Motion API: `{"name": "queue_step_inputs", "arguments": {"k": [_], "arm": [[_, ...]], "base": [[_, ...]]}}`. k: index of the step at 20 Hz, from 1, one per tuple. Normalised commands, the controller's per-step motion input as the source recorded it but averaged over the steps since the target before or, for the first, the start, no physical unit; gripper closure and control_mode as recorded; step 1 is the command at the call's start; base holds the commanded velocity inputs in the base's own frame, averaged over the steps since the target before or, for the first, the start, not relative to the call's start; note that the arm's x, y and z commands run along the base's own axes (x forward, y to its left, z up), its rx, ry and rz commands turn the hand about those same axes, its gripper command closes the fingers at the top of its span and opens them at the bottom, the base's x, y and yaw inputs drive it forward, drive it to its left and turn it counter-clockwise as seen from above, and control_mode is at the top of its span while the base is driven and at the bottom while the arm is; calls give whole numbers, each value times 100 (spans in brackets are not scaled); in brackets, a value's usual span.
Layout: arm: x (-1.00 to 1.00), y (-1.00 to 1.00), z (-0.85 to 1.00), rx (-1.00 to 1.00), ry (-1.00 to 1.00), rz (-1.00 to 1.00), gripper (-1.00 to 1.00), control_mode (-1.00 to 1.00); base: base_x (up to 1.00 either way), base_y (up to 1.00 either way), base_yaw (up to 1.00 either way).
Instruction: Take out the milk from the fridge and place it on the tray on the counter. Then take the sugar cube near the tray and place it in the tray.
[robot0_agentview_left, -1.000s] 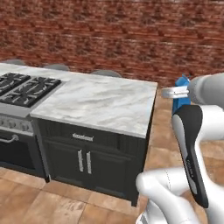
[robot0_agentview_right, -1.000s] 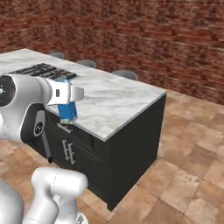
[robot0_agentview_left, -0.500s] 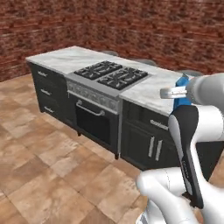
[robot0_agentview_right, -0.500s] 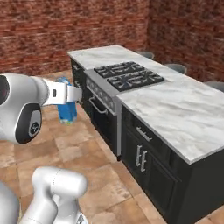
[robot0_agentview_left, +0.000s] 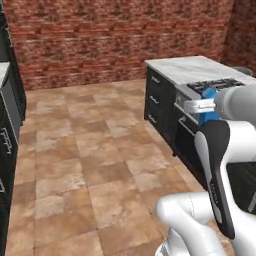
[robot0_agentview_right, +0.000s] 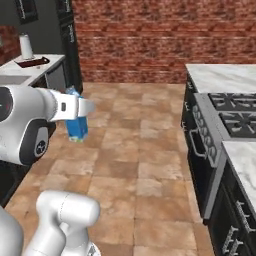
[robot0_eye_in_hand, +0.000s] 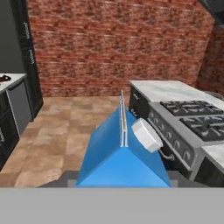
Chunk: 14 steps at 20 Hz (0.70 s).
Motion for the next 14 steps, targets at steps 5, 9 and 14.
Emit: {"name": "queue_step_inputs", "arguments": {"k": [5,9,14], "arm": [[0,0,0,0,0,0,100,100],[0,0,0,0,0,0,100,100],[0,0,0,0,0,0,100,100]], "base": [[88,-30,45],[100,-13,41],[100,-4,46]]}}
